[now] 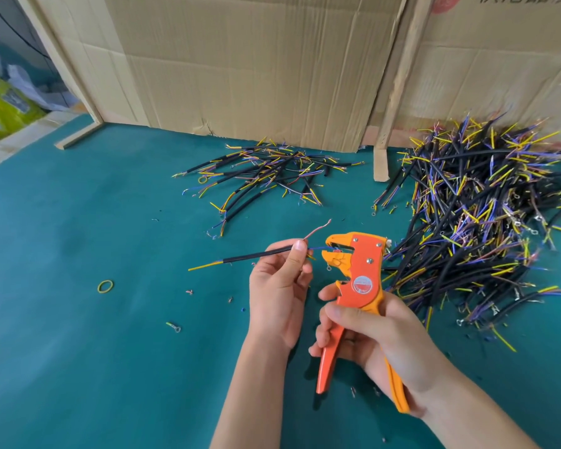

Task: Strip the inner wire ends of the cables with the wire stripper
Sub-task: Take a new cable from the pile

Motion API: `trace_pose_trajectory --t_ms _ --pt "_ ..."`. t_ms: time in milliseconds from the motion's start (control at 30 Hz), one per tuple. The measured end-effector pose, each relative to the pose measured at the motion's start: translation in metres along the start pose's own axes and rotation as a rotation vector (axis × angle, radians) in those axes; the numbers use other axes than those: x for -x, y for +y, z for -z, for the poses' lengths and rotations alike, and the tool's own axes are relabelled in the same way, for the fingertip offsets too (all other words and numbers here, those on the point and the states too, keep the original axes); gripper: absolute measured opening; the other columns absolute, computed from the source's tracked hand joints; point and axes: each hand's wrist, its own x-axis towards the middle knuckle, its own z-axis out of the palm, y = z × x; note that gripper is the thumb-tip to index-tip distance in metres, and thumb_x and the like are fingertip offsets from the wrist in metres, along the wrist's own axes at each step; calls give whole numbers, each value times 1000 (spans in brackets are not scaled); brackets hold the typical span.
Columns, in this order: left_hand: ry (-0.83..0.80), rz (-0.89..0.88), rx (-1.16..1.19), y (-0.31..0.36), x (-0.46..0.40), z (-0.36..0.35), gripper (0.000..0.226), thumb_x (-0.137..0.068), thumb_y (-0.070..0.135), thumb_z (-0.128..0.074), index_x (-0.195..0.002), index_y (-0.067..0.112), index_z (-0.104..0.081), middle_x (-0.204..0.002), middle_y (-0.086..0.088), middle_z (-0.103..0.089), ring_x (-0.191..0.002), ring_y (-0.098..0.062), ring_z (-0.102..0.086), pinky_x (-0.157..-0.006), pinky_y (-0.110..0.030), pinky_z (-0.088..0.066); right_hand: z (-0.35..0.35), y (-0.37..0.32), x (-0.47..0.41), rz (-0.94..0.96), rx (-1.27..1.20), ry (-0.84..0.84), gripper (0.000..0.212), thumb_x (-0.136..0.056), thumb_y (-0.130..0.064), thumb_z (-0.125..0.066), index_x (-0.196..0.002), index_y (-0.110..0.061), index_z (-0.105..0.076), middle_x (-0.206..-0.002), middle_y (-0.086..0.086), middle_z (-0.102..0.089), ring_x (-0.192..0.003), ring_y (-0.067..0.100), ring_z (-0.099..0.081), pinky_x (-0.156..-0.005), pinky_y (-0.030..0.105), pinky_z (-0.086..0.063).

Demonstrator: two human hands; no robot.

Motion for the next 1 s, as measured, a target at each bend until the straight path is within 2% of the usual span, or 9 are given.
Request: trace_pose_trajectory --t_ms 100,267,500,600,700,767,833,900,1000 --pt "-6 -4 -17 -1 -1 1 14 -82 15 -70 -93 7 -66 -79 -7 -58 -58 -8 -49 -55 -16 -43 -2 0 0 15 19 -8 13 -77 -12 -78 -87 -6 -71 -74 22 -56 -63 34 -57 -64 46 -56" --pt "-23 -3 -21 -1 -1 2 11 -81 15 -71 -90 9 -68 -76 -3 -61 -58 -8 -50 -54 -16 -43 -1 0 -1 12 -11 10 25 -78 -13 -78 -91 -2 -59 -73 16 -49 -58 31 -50 -56 43 -53" --pt "-62 -1 -32 -2 -2 4 9 -82 14 -71 -90 9 -68 -76 -4 -63 -57 -8 -49 -54 -16 -42 -3 -2 -1 -3 -37 30 29 -77 -14 -78 -90 -6 -52 -68 12 -40 -52 26 -41 -49 36 -42" --pt "-71 10 -33 -2 -2 6 7 -82 14 -71 -88 11 -70 -76 -2 -63 -58 -8 -50 -54 -16 -43 -5 -1 1 8 -25 39 31 -77 -16 -80 -83 -8 -51 -64 10 -35 -48 24 -35 -45 33 -38" --pt "-75 20 -53 -3 -2 5 7 -80 15 -72 -87 12 -71 -77 -3 -64 -57 -8 -51 -56 -15 -45 -7 1 2 51 33 93 42 -75 -16 -86 -64 -12 -45 -58 5 -27 -41 19 -26 -40 24 -31" --pt "-69 13 -71 -4 -3 6 8 -81 15 -72 -88 11 -70 -77 -4 -63 -57 -8 -51 -56 -15 -45 -5 1 1 54 41 100 43 -72 -18 -85 -61 -15 -44 -55 4 -26 -38 17 -25 -38 22 -29" --pt "-71 12 -39 -4 -4 6 9 -81 14 -71 -89 10 -69 -77 -4 -64 -57 -8 -51 -55 -15 -44 -2 0 3 25 -15 26 36 -71 -6 -86 -70 -11 -50 -58 9 -35 -41 22 -37 -41 28 -39" --pt "-47 1 -39 -4 -4 6 10 -82 13 -70 -90 9 -67 -76 -4 -64 -57 -8 -51 -55 -15 -45 -1 -2 5 13 -73 -66 28 -69 -3 -83 -82 -8 -59 -66 16 -45 -52 30 -49 -52 40 -51" --pt "-26 -10 -85 -7 -4 3 4 -90 11 -67 -92 8 -64 -73 -4 -59 -58 -12 -48 -59 -23 -44 2 -2 7 35 -75 -228 33 -69 1 -82 -93 -7 -60 -76 22 -54 -67 37 -60 -71 46 -55"
